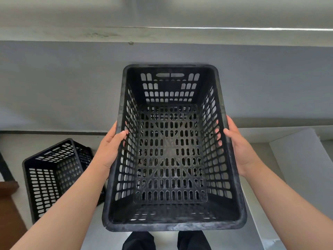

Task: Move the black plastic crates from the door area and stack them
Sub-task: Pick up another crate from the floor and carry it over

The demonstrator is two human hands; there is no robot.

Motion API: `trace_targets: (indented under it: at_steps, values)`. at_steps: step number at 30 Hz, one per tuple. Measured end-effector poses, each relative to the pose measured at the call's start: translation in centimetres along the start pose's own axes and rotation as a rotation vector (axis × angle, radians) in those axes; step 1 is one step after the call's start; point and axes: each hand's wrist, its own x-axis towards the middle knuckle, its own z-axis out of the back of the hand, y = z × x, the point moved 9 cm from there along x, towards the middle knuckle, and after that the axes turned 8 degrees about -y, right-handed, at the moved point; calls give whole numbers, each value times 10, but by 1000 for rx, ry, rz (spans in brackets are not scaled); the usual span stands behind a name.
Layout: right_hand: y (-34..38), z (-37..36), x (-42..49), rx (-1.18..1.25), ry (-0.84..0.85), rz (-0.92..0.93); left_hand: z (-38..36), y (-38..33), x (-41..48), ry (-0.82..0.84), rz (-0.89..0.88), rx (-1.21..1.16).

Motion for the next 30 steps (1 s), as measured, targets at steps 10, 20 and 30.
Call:
trace_targets:
  at_steps: [10, 20, 30]
  values:
    - [-8, 9, 6, 39, -64, -35, 2, -3, 0, -16, -11, -13]
    - [-17, 11, -1, 47, -156, -112, 1, -2, -3, -2, -27, 90]
    - [-18, 12, -15, -71, -130, -105, 13, 3, -6, -42, -38, 83]
